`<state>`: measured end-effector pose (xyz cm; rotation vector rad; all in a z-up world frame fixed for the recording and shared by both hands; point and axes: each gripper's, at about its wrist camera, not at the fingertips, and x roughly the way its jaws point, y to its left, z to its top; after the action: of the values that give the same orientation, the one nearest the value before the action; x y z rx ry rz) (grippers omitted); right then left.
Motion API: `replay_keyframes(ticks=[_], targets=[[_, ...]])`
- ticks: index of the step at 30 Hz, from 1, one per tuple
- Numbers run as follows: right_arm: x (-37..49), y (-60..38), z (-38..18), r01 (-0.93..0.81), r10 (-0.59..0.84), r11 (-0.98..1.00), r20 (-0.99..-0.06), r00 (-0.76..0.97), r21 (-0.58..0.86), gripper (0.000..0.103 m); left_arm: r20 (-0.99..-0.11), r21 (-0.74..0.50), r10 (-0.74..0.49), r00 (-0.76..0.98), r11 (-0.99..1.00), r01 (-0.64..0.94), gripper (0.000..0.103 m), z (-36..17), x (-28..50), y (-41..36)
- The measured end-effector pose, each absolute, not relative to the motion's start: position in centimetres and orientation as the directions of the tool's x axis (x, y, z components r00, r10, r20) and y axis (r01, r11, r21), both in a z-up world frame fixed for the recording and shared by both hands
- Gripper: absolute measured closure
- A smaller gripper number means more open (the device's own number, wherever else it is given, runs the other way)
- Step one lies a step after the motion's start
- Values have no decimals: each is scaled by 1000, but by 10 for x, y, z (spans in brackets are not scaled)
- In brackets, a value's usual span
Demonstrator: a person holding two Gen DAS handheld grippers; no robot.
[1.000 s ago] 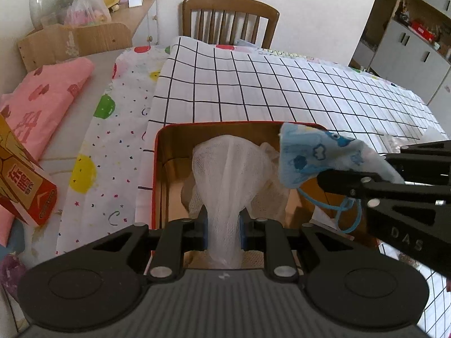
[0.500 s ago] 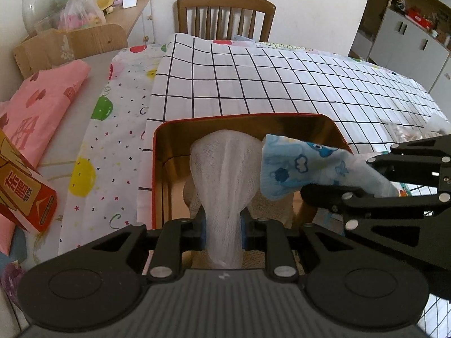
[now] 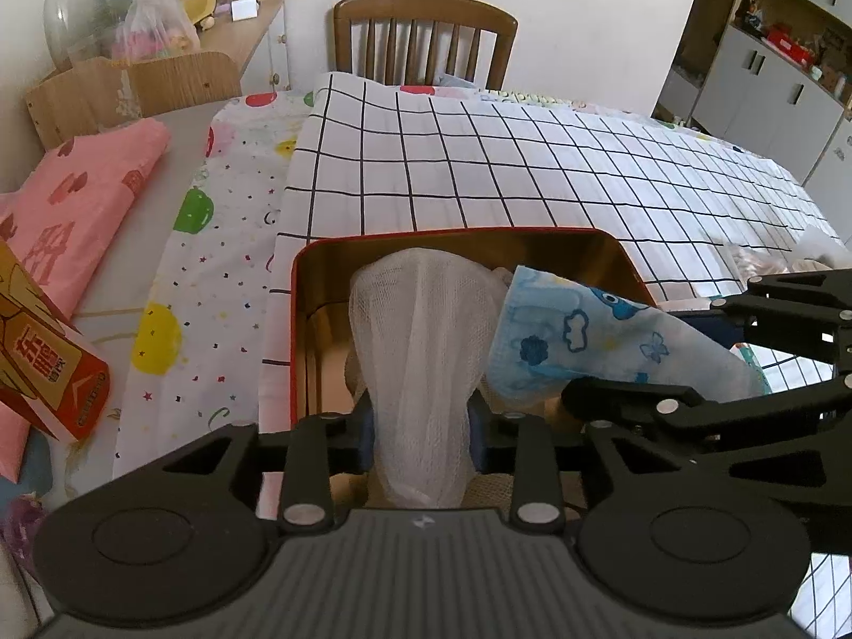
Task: Organize soft objects
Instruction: 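Lower the mask packet into the tin box and open the right gripper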
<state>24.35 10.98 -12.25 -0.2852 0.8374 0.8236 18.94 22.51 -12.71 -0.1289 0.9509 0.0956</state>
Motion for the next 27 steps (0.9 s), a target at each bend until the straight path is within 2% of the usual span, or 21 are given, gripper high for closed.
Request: replay_keyframes(ticks=[1, 2, 3, 10, 13, 15, 20, 27], targets=[[243, 109, -122, -743, 534, 664, -750, 391, 84, 57, -815, -62, 35, 579, 987, -146, 55, -126, 189, 226], [243, 107, -121, -743, 539, 663, -747, 390, 90, 56, -813, -58, 42, 580, 986, -153, 44, -125, 188, 227], [243, 105, -120, -741, 540, 665, -746, 391, 93, 55, -808, -64, 39, 589, 986, -153, 40, -123, 186, 228], [240, 96, -111, -737, 564, 667, -722, 401, 112, 41, -792, -72, 33, 610, 987, -147, 39, -113, 178, 226], [236, 91, -105, -742, 579, 660, -708, 405, 116, 36, -785, -67, 40, 618, 987, -148, 36, -107, 173, 225], [233, 87, -101, -743, 585, 660, -698, 413, 114, 31, -779, -57, 53, 625, 986, -154, 31, -103, 168, 224], [228, 76, -90, -741, 608, 659, -673, 422, 129, 23, -766, -55, 58, 641, 986, -155, 30, -94, 159, 222], [220, 57, -77, -733, 627, 664, -644, 438, 148, 20, -735, -40, 67, 675, 989, -141, 30, -75, 141, 213]])
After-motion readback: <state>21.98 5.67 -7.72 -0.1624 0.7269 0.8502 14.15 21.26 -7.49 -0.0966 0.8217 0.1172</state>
